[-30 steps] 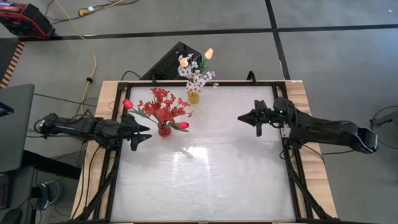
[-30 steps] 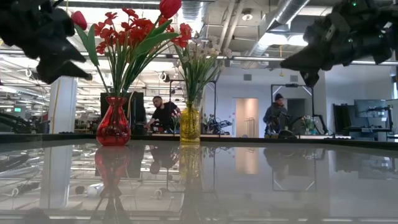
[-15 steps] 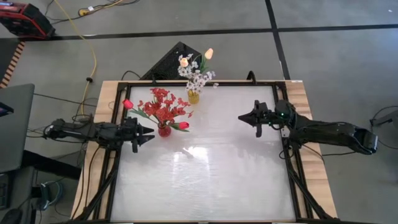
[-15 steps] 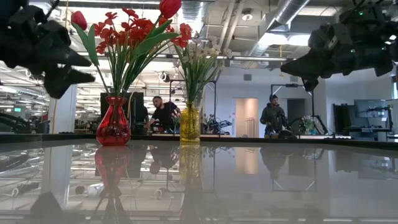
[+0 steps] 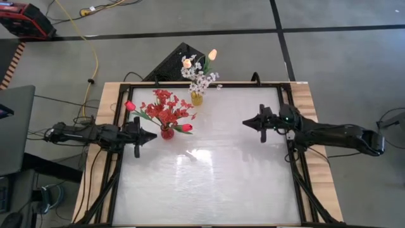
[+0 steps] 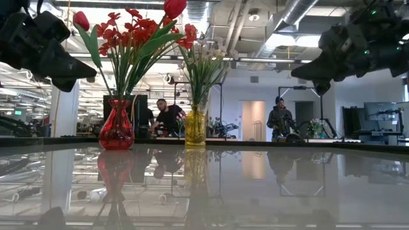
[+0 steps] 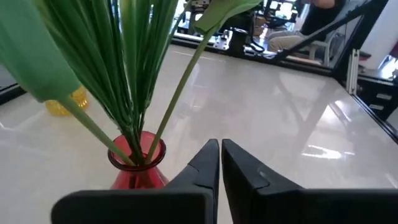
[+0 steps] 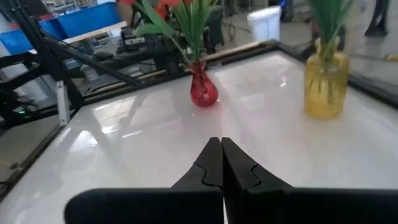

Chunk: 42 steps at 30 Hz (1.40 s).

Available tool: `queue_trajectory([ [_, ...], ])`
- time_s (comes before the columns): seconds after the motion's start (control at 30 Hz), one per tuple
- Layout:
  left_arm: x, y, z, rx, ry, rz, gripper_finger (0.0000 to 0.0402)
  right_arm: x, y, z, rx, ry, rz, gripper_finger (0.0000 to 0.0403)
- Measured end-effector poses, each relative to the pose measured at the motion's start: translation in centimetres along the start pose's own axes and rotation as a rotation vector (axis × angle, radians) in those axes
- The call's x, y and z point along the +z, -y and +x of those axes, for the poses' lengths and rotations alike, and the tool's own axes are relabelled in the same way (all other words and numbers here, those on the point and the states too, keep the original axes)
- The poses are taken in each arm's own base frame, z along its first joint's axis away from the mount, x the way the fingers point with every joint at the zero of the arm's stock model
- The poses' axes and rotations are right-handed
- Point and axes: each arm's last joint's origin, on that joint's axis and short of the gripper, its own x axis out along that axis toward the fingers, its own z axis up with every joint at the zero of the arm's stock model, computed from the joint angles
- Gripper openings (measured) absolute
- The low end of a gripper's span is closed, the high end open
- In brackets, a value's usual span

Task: Sort flowers into vase by color
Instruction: Return to Home Position

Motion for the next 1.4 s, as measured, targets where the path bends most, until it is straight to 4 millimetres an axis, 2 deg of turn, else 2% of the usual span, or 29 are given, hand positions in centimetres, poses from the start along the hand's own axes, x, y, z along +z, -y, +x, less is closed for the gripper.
queue_trajectory([
  [0.17, 0.0, -0.1, 0.0, 0.018, 0.005, -0.013, 0.0012, -0.6, -1.2, -0.6, -0.157, -0.037, -0.029, 0.0018],
  [0.27, 0.0, -0.1, 0.0, 0.037, 0.008, -0.018, 0.0015, -1.0, -1.9, -1.0, -0.176, -0.04, -0.073, 0.0018],
  [0.5, 0.0, -0.1, 0.0, 0.037, 0.004, -0.002, 0.0016, -4.8, -1.5, -1.5, -0.188, -0.042, -0.019, 0.0017],
  [0.87, 0.0, -0.1, 0.0, 0.035, 0.004, -0.05, 0.0016, -5.3, -1.3, -1.7, -0.206, -0.103, -0.043, 0.0054],
  [1.4, 0.0, -0.1, 0.0, 0.036, 0.004, -0.052, 0.0016, -5.7, -1.2, -1.7, -0.213, -0.14, -0.041, 0.0058],
])
